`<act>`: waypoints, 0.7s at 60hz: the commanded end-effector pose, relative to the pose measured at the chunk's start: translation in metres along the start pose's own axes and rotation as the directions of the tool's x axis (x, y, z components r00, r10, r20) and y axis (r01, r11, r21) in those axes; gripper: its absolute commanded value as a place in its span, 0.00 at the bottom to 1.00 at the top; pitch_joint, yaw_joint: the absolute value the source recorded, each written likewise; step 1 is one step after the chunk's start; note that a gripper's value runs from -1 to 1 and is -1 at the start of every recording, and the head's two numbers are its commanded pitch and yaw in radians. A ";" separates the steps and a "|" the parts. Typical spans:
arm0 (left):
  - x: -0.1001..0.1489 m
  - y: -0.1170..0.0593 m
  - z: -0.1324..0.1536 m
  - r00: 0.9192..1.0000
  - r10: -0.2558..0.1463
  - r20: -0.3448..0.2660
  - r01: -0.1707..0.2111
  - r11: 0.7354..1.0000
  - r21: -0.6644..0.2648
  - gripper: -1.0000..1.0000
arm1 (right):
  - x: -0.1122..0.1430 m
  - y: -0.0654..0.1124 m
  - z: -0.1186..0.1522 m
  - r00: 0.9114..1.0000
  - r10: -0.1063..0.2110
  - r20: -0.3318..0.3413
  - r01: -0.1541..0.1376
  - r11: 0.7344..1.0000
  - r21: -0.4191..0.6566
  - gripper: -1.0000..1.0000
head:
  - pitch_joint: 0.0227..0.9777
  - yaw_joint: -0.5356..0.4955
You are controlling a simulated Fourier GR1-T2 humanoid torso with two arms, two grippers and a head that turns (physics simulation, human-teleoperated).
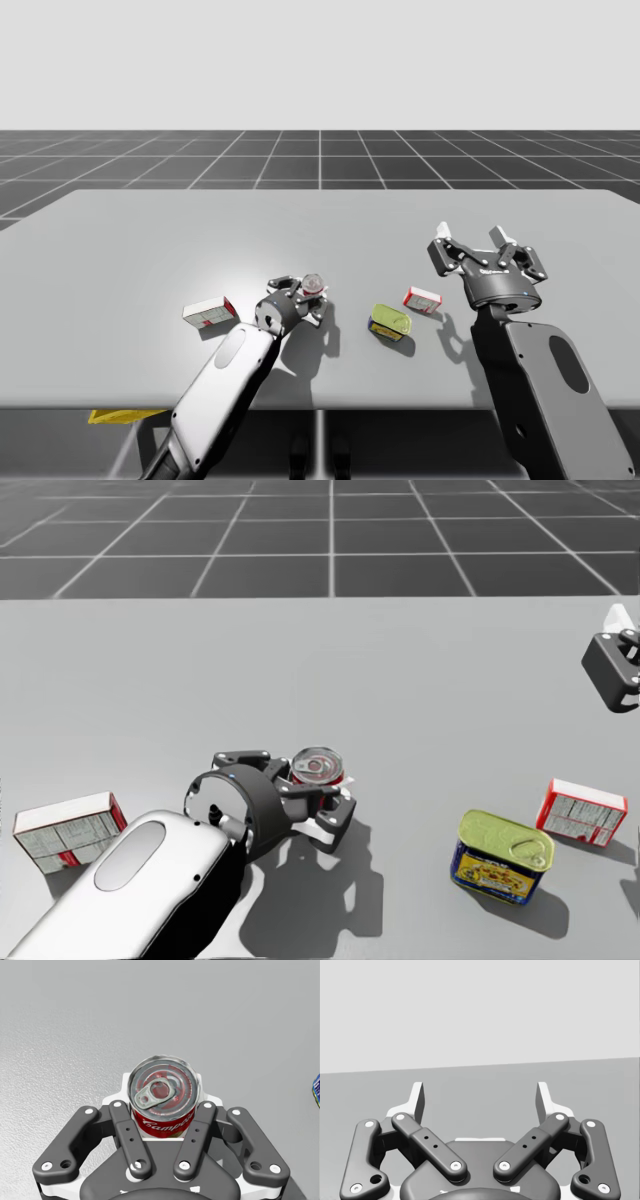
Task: Lift the red soup can off the table.
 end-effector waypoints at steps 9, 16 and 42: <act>-0.011 -0.005 -0.002 0.999 -0.024 -0.027 0.021 0.996 -0.086 1.00 | 0.000 0.000 0.000 1.000 0.000 0.004 0.000 1.000 -0.004 0.00 | 0.51 0.55; -0.012 -0.005 -0.002 0.999 -0.023 -0.027 0.021 0.996 -0.087 1.00 | 0.000 -0.001 0.000 1.000 -0.001 0.005 0.001 1.000 -0.005 0.00 | 0.46 0.55; 0.051 0.000 0.035 0.993 -0.079 0.085 0.089 0.990 -0.112 1.00 | -0.001 -0.003 -0.001 1.000 0.001 0.009 -0.001 1.000 0.003 0.00 | 0.43 0.55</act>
